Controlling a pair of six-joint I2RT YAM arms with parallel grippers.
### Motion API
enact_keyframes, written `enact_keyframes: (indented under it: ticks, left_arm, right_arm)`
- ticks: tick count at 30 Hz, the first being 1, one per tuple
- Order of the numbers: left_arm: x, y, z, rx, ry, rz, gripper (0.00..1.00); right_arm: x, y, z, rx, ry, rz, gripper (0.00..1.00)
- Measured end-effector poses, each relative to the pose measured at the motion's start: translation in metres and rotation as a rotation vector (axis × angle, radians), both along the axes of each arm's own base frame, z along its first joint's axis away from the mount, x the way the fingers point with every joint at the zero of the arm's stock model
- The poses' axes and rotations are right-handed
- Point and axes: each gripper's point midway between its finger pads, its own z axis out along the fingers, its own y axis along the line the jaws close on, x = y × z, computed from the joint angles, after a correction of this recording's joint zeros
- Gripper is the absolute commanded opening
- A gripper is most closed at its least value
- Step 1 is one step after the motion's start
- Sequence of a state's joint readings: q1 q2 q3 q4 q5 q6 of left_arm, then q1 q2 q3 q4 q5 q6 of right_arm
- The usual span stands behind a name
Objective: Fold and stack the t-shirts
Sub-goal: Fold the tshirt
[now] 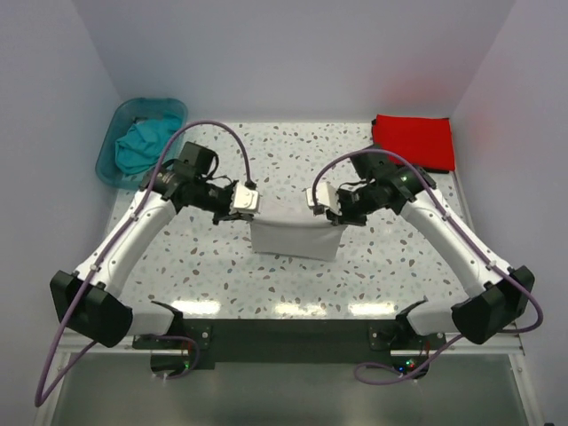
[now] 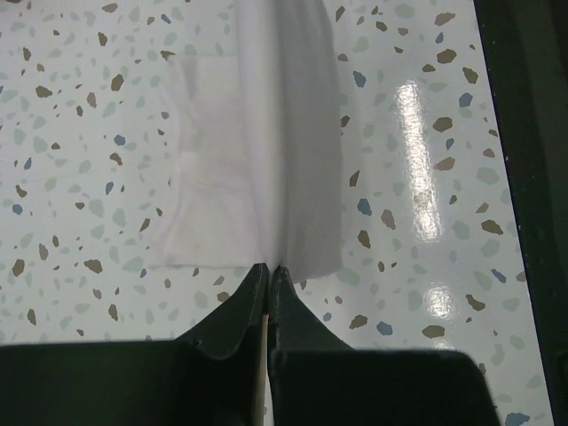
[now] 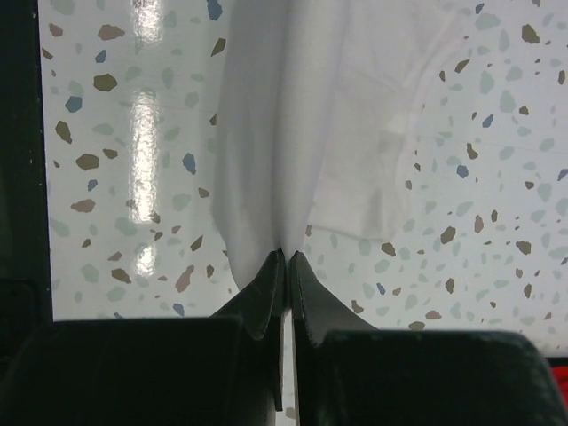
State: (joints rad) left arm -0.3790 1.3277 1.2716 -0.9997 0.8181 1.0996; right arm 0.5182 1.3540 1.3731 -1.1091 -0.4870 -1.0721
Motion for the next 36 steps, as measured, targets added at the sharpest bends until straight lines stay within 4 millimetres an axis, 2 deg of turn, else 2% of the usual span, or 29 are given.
enact_keyframes:
  ticks: [2, 4, 8, 12, 16, 22, 32, 36]
  left_arm:
    - [0.001, -0.001, 0.006, -0.005, 0.005, 0.005, 0.00]
    - [0.005, -0.003, 0.004, -0.002, 0.021, 0.012, 0.00]
    - [0.023, -0.005, -0.016, 0.021, 0.092, 0.039, 0.00]
    - [0.045, -0.009, -0.035, 0.043, 0.135, 0.046, 0.00]
    - [0.056, -0.012, -0.046, 0.054, 0.146, 0.034, 0.00]
    - [0.085, -0.018, -0.053, 0.056, 0.127, 0.020, 0.00]
    - [0.135, -0.013, -0.097, 0.072, 0.193, 0.044, 0.00]
    - [0.147, -0.010, -0.115, 0.083, 0.217, 0.054, 0.00]
  right_arm:
    - [0.002, 0.000, 0.003, -0.001, 0.007, -0.002, 0.00]
    - [0.004, -0.003, -0.006, -0.022, 0.043, -0.007, 0.00]
    - [0.016, -0.008, -0.037, -0.074, 0.139, -0.027, 0.00]
    - [0.028, -0.013, -0.056, -0.097, 0.198, -0.043, 0.00]
    - [0.042, -0.016, -0.060, -0.096, 0.214, -0.054, 0.00]
    - [0.059, -0.018, -0.064, -0.106, 0.228, -0.055, 0.00]
    - [0.101, -0.011, -0.101, -0.139, 0.288, -0.057, 0.00]
    - [0.117, -0.008, -0.116, -0.151, 0.293, -0.063, 0.01]
